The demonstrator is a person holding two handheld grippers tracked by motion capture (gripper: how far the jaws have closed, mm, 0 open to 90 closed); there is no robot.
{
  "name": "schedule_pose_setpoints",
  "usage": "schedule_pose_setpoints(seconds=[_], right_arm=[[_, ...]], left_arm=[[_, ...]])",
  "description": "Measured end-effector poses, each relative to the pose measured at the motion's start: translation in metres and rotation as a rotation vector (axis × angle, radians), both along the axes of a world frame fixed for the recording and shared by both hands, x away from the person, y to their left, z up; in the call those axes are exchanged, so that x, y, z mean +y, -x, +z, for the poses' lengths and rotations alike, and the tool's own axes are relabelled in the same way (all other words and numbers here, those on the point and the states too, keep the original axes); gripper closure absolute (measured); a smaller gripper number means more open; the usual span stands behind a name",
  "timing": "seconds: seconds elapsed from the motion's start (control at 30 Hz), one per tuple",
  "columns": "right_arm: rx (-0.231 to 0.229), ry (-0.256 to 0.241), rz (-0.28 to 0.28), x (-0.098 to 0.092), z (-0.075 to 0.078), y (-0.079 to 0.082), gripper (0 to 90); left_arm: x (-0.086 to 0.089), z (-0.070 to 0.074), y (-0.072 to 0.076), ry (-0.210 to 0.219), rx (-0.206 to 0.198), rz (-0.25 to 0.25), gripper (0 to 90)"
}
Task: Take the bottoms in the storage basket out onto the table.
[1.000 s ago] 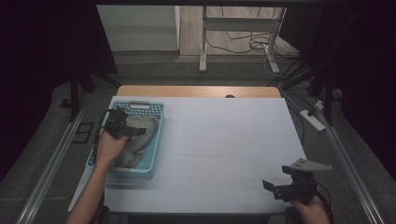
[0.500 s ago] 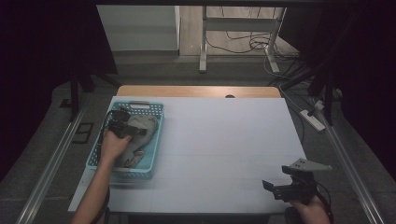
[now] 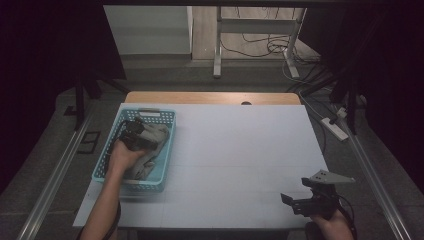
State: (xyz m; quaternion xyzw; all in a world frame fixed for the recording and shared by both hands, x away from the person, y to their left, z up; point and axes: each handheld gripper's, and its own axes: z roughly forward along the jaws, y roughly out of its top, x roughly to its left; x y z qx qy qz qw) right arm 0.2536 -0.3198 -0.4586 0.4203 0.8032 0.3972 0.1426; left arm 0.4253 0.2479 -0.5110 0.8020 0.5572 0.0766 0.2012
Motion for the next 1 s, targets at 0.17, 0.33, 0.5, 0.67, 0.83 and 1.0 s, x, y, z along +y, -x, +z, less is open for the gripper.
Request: schedule_pose_setpoints(seconds=[0.17, 0.33, 0.5, 0.67, 0.83, 1.0], right_arm=[[-0.003, 0.003, 0.003, 0.000, 0.000, 0.000, 1.8], [-0.004, 0.003, 0.005, 0.000, 0.000, 0.000, 1.8], [-0.007, -0.004, 0.009, 0.000, 0.000, 0.000, 1.8], [-0.002, -0.021, 0.003, -0.002, 0.001, 0.000, 1.8], [-0.011, -0.024, 0.002, -0.002, 0.001, 0.001, 1.8], [-0.013, -0.027, 0.001, -0.003, 0.001, 0.001, 1.8]], left_arm=[[0.000, 0.005, 0.004, -0.005, -0.003, 0.021, 42.0], [0.000, 0.008, 0.005, 0.009, 0.004, 0.047, 51.0], [0.010, 0.013, 0.005, 0.092, 0.011, 0.069, 56.8], [0.017, 0.023, 0.009, 0.154, -0.039, 0.077, 58.0], [0.021, 0.034, 0.015, 0.193, -0.098, 0.074, 57.9], [0.020, 0.045, 0.022, 0.189, -0.159, 0.055, 57.8]])
